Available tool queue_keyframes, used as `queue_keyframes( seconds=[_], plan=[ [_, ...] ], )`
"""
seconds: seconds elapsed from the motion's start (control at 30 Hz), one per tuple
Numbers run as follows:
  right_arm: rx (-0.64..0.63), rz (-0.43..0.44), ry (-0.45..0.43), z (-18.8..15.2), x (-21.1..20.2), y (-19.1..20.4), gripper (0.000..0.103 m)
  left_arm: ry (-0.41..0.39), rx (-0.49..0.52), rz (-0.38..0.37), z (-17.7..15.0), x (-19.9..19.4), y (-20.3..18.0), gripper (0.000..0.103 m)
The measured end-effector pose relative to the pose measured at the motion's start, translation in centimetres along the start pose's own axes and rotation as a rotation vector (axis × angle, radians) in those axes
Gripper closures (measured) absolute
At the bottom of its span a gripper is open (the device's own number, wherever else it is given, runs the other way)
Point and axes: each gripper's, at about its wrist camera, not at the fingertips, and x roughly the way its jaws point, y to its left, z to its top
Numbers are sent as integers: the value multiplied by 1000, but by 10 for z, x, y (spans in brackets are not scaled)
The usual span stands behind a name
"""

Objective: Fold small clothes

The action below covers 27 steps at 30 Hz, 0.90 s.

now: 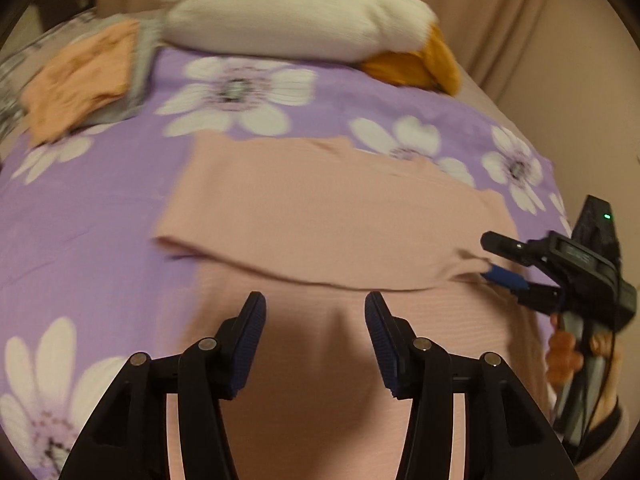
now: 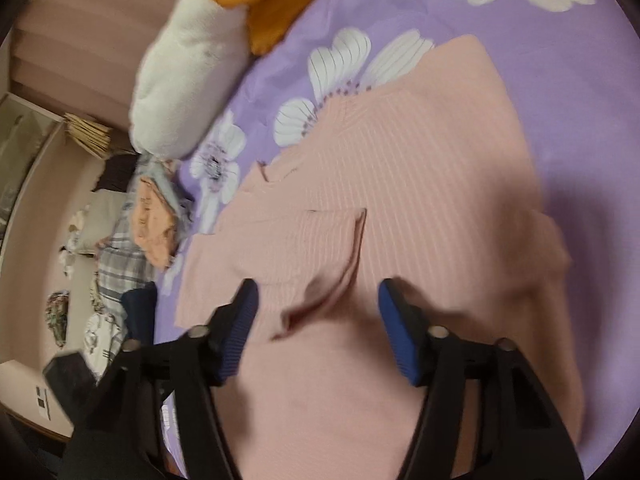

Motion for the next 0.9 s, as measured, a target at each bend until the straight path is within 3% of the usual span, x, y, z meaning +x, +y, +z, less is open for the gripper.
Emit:
queue_keyframes(
  seconds=[0.13, 0.17, 0.2, 0.3, 0.47, 0.57, 0.7, 0.9],
  plan=[
    [16, -42, 54, 8, 22, 7, 78, -18, -53, 34, -2, -12, 33, 53],
    [-6, -59, 58, 10, 24, 12, 92, -21, -73, 42, -3, -14, 41, 53],
    [-22, -77, 55, 11, 24, 16, 96, -22, -85, 47, -3, -16, 47, 53],
    [-118, -107, 13, 18, 14, 42, 97, -29, -122, 59, -4, -22, 64, 53],
    [-234, -34, -137, 38, -39, 86, 97, -53, -159, 68, -2, -30, 78, 53],
    [-246, -34, -194, 44, -60, 89, 96, -52, -160, 67, -2, -27, 79, 53],
    [-215, -122, -186, 46, -60, 58, 96, -38, -152, 58, 1, -18, 78, 53],
    [-191, -357, -115, 37, -32, 4, 92, -6, -121, 46, 16, 9, 65, 53]
  ],
)
